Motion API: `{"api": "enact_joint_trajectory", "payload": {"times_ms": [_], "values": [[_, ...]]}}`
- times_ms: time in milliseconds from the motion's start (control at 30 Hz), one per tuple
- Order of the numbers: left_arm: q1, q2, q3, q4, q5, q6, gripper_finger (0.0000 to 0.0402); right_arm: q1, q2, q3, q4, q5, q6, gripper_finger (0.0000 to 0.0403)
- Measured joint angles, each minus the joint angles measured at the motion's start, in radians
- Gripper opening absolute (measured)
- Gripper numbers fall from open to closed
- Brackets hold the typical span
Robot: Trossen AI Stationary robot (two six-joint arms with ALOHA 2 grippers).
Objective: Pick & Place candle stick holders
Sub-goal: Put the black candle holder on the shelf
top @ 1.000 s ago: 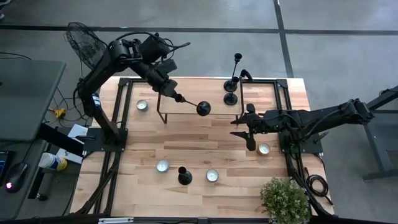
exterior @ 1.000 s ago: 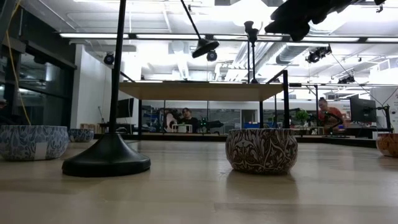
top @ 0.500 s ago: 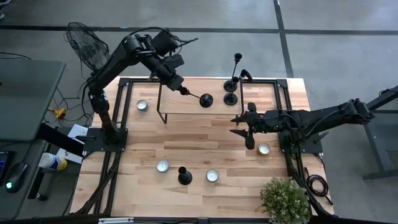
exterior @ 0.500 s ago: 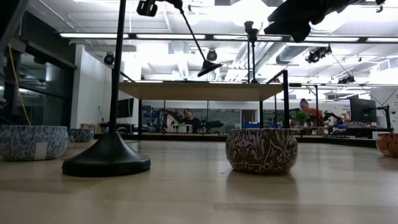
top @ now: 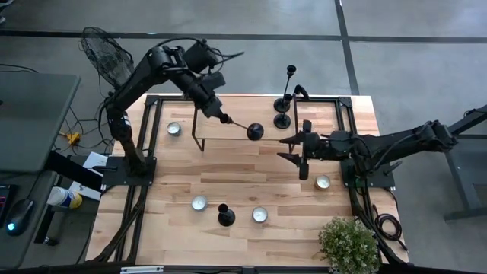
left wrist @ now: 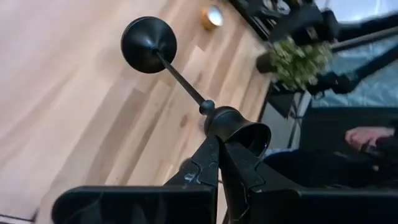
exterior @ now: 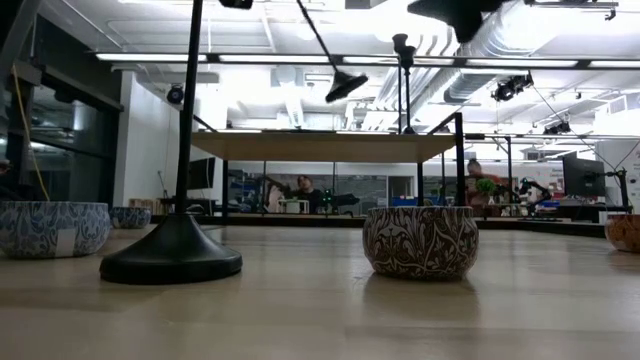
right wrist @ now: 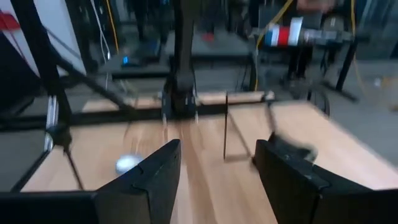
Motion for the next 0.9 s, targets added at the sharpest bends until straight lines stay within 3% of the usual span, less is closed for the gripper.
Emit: {"api": "enact_joint_trajectory", "payload": {"times_ms": [267,567,900], "values": [[-0.098,0.0,0.0,0.005,-0.109,-0.063,0.0,0.0,0.207,0.209,0.016,-0.023,-0.121,0.02],[-0.127,0.0,0.0,0.004,-0.173,-0.087,0.0,-0.001,0.446,0.599,-0.316,0.102,-0.254,0.02],[-0.127,0.0,0.0,-0.001,-0.171,-0.083,0.0,-0.042,0.598,0.76,-0.333,0.113,-0.289,0.02]]}}
